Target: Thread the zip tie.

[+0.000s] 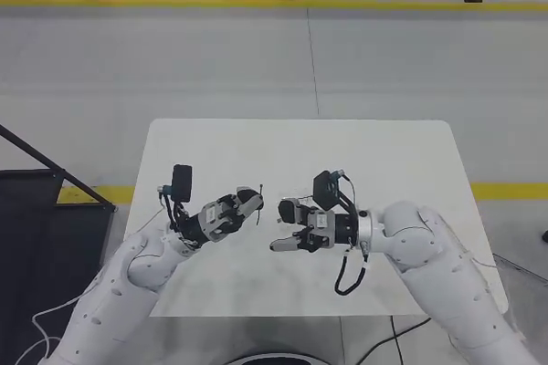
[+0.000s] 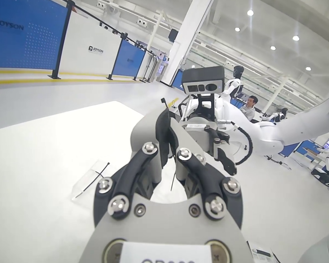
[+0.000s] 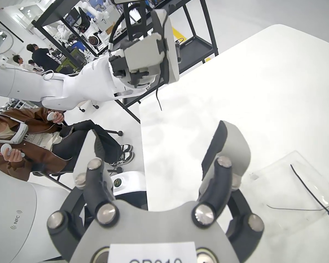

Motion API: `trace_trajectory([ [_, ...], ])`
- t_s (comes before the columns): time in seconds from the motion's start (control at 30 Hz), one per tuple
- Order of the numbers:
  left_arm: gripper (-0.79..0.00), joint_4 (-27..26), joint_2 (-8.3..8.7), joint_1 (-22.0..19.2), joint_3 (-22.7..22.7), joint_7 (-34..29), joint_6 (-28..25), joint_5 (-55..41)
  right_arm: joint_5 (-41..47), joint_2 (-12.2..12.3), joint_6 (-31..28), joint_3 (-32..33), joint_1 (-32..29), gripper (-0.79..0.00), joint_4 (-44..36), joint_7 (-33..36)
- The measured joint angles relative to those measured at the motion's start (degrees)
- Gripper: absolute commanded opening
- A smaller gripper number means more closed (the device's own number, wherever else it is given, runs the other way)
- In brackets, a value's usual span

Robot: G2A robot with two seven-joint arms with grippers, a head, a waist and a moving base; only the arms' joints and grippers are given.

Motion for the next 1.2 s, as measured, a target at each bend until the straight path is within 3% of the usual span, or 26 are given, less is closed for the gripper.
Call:
trace_trajectory([
  [0.43,-0.785,1.2,-1.09,-0.7,1.2,2.7,0.3,3.0,-0.5,-1.2,0.7,-3.1,2.2,-0.6,2.8,-2.9],
  [0.83,-0.785,1.3,-1.65,-0.5,0.8,3.8,-0.2,4.0,3.6,-1.8,2.0,-4.8,4.6,-0.625,5.2,0.3],
  [0.9,-0.785,1.3,-1.72,-0.5,0.7,3.9,-0.2,4.1,4.2,-1.9,2.2,-5.0,5.0,-0.659,5.5,0.9],
  [1.0,-0.785,1.3,-1.82,-0.4,0.5,4.0,-0.3,4.2,4.7,-2.1,2.2,-5.3,5.4,-0.785,5.9,1.4],
  [1.2,-0.785,1.4,-2.01,-0.3,0.2,3.8,-0.5,4.2,5.4,-2.3,2.0,-5.6,5.9,-0.785,6.5,1.9],
])
